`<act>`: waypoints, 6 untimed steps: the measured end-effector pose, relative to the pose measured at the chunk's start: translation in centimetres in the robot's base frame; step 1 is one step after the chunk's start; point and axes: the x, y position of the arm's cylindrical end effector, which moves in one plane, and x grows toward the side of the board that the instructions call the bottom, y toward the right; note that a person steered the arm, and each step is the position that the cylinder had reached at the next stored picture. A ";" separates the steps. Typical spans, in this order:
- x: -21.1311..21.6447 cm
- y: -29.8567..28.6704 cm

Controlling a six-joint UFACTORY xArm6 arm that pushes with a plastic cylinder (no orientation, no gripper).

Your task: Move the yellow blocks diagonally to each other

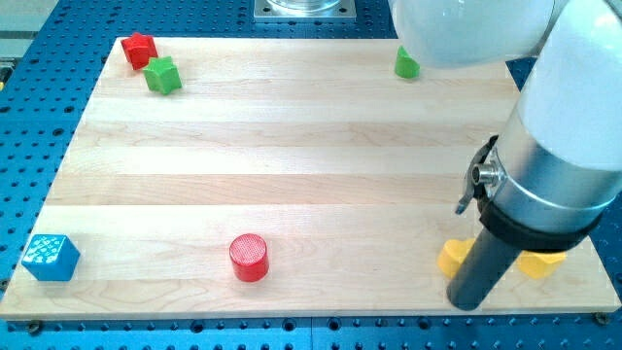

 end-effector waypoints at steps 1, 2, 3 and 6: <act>-1.7 0.1; -2.9 0.6; -2.7 2.6; -5.7 5.5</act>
